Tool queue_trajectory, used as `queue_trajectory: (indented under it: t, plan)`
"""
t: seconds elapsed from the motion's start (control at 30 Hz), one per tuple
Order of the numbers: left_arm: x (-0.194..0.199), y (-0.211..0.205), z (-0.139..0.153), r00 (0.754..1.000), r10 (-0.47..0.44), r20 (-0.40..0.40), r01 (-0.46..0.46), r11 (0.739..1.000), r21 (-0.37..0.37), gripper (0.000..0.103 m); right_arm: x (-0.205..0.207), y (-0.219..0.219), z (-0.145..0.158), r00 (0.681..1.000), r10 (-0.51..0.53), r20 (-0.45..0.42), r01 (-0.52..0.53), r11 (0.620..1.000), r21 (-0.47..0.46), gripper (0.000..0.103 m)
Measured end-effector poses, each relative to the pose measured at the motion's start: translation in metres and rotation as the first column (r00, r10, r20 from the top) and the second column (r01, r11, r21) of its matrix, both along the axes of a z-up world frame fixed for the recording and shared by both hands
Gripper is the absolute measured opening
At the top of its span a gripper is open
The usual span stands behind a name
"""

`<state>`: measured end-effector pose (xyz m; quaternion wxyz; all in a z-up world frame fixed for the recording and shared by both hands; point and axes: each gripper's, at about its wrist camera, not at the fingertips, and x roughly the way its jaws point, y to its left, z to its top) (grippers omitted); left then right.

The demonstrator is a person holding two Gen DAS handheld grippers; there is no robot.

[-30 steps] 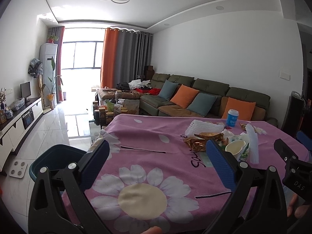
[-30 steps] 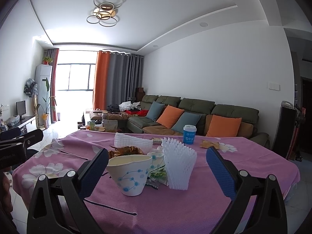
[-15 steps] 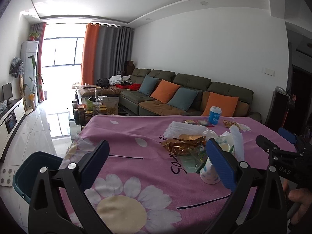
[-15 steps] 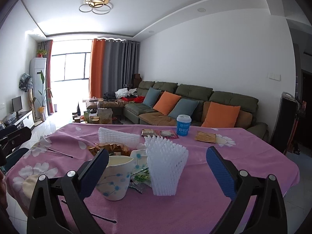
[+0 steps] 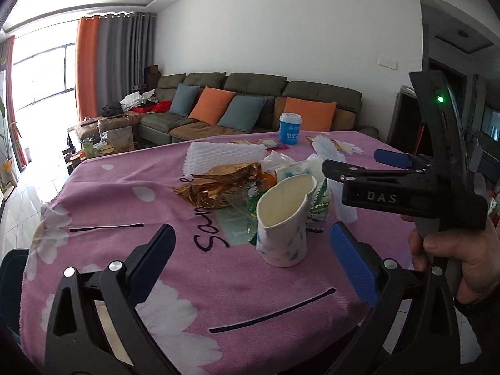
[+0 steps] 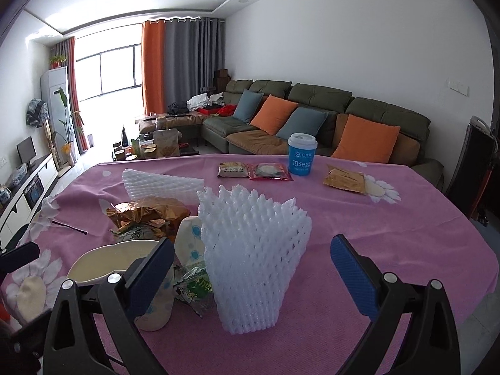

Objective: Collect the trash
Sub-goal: 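Grasp the white blue-dotted paper cup with the left gripper while the right grasps the foam net, then carry the cup and foam net with both grippers over the teal bin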

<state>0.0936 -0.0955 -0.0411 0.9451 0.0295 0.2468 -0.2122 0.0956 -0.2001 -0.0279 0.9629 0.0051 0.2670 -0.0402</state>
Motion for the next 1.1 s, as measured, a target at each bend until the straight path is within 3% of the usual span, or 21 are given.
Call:
queue_trajectory:
  t: [0.13,0.4,0.43,0.47,0.53,0.67,0.8,1.1]
  plan:
    - [0.013,-0.015,-0.008,0.999,-0.045,-0.023,0.045,0.999,-0.001,0.097,0.012,-0.002,-0.005,1.000,0.003,-0.028,-0.003,1.000,0.010,0.092]
    - [0.029,-0.031,-0.014,0.994,-0.095,-0.048,0.095,0.995,-0.006,0.093,0.022,-0.009,-0.014,0.998,0.012,-0.068,-0.009,0.999,0.039,0.057]
    - [0.032,-0.033,-0.016,0.993,-0.102,-0.058,0.102,0.995,-0.008,0.091,0.023,-0.010,-0.015,0.997,0.012,-0.074,-0.008,0.999,0.042,0.052]
    - [0.034,-0.034,-0.017,0.992,-0.109,-0.066,0.109,0.994,-0.009,0.081,0.023,-0.011,-0.015,0.997,0.011,-0.078,-0.007,0.999,0.049,0.042]
    - [0.037,-0.037,-0.019,0.991,-0.112,-0.080,0.112,0.994,-0.001,0.074,0.022,-0.012,-0.015,0.997,0.017,-0.075,-0.012,0.998,0.058,0.038]
    - [0.040,-0.039,-0.022,0.989,-0.116,-0.093,0.117,0.993,0.003,0.060,0.016,-0.014,-0.012,0.998,0.022,-0.056,-0.018,0.997,0.070,0.020]
    - [0.040,-0.038,-0.022,0.988,-0.122,-0.097,0.122,0.993,-0.003,0.037,0.007,-0.016,-0.007,0.999,0.015,-0.034,-0.013,0.997,0.082,0.013]
    - [0.028,-0.028,-0.008,0.990,-0.128,-0.052,0.127,0.992,-0.026,0.029,-0.013,-0.023,0.010,1.000,-0.012,0.027,0.010,0.997,0.080,0.010]
